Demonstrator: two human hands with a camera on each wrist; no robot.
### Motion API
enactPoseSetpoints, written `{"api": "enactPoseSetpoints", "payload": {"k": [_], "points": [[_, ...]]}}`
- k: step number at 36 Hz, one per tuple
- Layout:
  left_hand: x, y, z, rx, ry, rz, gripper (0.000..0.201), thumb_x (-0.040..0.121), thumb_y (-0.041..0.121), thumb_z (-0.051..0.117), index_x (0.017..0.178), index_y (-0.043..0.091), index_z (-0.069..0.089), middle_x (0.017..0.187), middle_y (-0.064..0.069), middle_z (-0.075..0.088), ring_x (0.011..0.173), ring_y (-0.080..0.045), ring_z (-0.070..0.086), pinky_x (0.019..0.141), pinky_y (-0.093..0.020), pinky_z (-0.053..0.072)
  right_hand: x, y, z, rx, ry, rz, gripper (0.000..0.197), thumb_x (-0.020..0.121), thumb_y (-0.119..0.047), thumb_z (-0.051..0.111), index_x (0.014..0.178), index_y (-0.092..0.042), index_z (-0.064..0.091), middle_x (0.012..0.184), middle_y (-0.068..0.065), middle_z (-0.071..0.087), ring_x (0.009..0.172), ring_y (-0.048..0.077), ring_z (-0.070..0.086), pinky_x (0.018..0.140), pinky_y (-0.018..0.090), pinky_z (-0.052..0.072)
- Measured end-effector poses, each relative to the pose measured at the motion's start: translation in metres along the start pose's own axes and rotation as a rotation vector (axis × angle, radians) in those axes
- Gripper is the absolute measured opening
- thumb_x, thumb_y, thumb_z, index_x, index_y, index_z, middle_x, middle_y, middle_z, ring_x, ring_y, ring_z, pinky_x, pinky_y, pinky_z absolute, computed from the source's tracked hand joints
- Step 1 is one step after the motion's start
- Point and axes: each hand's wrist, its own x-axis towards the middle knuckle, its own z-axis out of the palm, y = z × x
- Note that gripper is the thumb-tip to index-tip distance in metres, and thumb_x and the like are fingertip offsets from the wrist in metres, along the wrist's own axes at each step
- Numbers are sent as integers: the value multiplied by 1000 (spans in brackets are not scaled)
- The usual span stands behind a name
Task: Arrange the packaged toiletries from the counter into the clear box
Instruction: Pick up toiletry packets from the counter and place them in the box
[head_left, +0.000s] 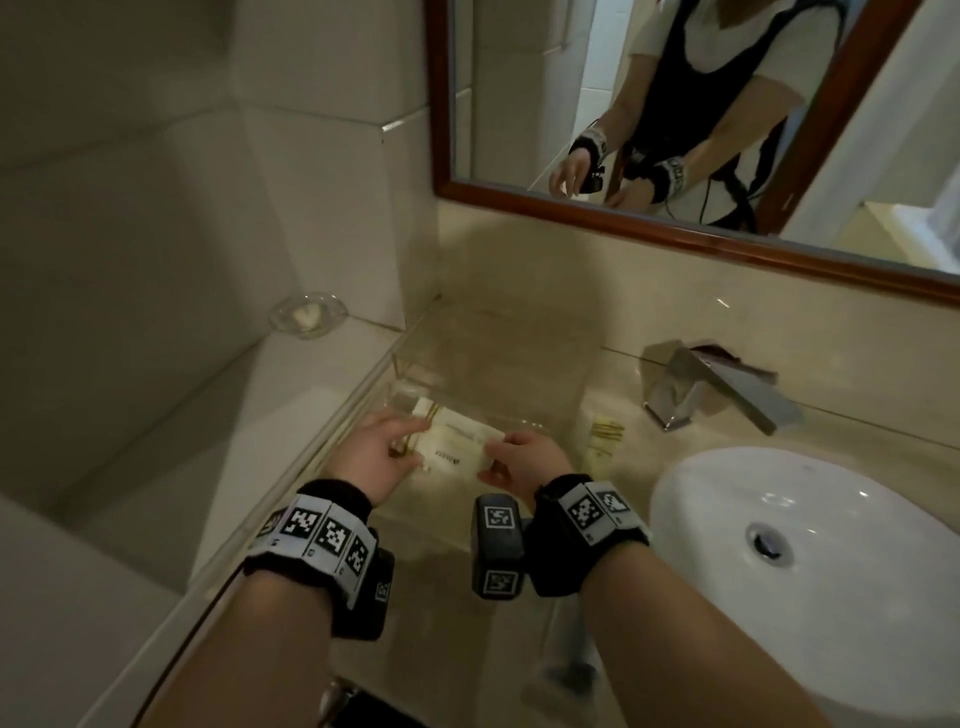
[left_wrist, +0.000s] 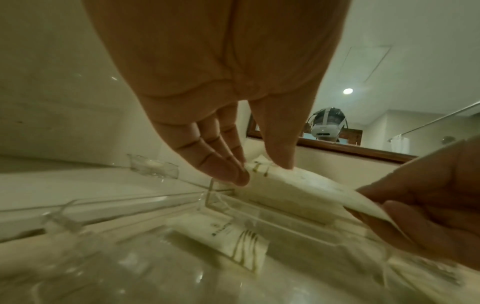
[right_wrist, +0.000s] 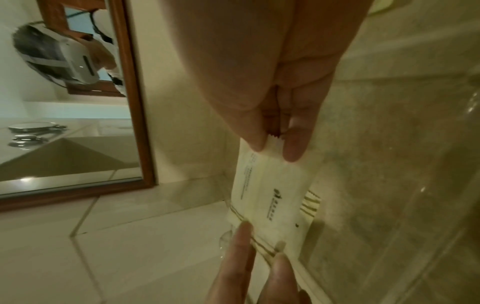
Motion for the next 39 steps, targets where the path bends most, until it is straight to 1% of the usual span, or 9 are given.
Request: {"api": "enactPoseSetpoints", "payload": {"k": [6, 11, 13, 15, 17, 21, 25, 31, 39], "points": [[18, -22, 2, -37, -92, -77, 40, 86, 6, 64, 125, 12, 61, 142, -7, 44, 111, -25, 60, 103, -28, 42, 33, 4, 19, -25, 59, 85, 26, 92, 1, 53, 69, -10, 49, 65, 11, 49, 56, 19, 51, 71, 39, 55], [29, -32, 4, -66, -165, -98, 42, 89, 3, 59, 131, 7, 54, 147, -8, 40, 121, -28, 54, 106, -29, 38, 51, 6, 36, -135, 44, 104, 19, 90, -1, 57, 74, -11, 58, 75, 13, 56, 79, 29, 61, 92, 49, 52], [31, -36, 5, -97, -186, -107, 43, 89, -1, 57, 132, 3, 52, 148, -10, 39, 125, -29, 52, 105, -25, 37, 52, 6, 43, -170, 5, 76, 15, 90, 1, 53, 101, 3, 63, 72, 8, 54, 86, 28, 58, 95, 46, 51], [34, -41, 6, -124, -199, -125, 44, 88, -3, 57, 132, 0, 50, 149, -10, 38, 126, -29, 51, 99, -20, 36, 55, 5, 46, -192, -18, 64, 28, 92, 2, 50, 118, 10, 56, 69, 5, 53, 81, 24, 59, 91, 33, 55], [37, -46, 5, -134, -203, -137, 44, 87, -3, 58, 131, -1, 52, 150, -11, 37, 127, -28, 50, 102, -22, 36, 56, 3, 50, -243, -19, 69, 24, 93, -2, 51, 115, 6, 59, 70, 5, 55, 69, 19, 60, 68, 13, 56], [41, -50, 4, -91, -201, -143, 44, 87, 1, 60, 131, 0, 52, 150, -10, 37, 131, -26, 47, 113, -30, 34, 60, 5, 62, -260, -11, 50, 32, 88, -4, 56, 119, 2, 60, 90, 12, 63, 102, 34, 65, 92, 42, 54], [44, -54, 7, -37, -191, -126, 42, 88, 4, 60, 130, 3, 54, 149, -8, 38, 132, -21, 46, 109, -21, 31, 63, 8, 64, -327, 29, -1, 30, 86, -9, 59, 116, -4, 61, 104, 17, 67, 101, 34, 66, 90, 46, 55], [48, -56, 6, 17, -190, -108, 43, 88, 9, 61, 130, 6, 54, 149, -6, 41, 136, -18, 41, 110, -20, 28, 67, 14, 55, -424, 85, -12, 3, 84, -20, 62, 84, -19, 60, 92, 14, 71, 87, 31, 69, 84, 47, 57], [57, -52, 5, 228, -235, -24, 47, 90, 26, 59, 136, 19, 50, 151, 0, 38, 140, -16, 34, 117, -28, 26, 64, 9, 52, -468, 41, -15, 25, 87, -22, 63, 64, -20, 54, 73, 10, 67, 76, 29, 69, 80, 47, 58]]}}
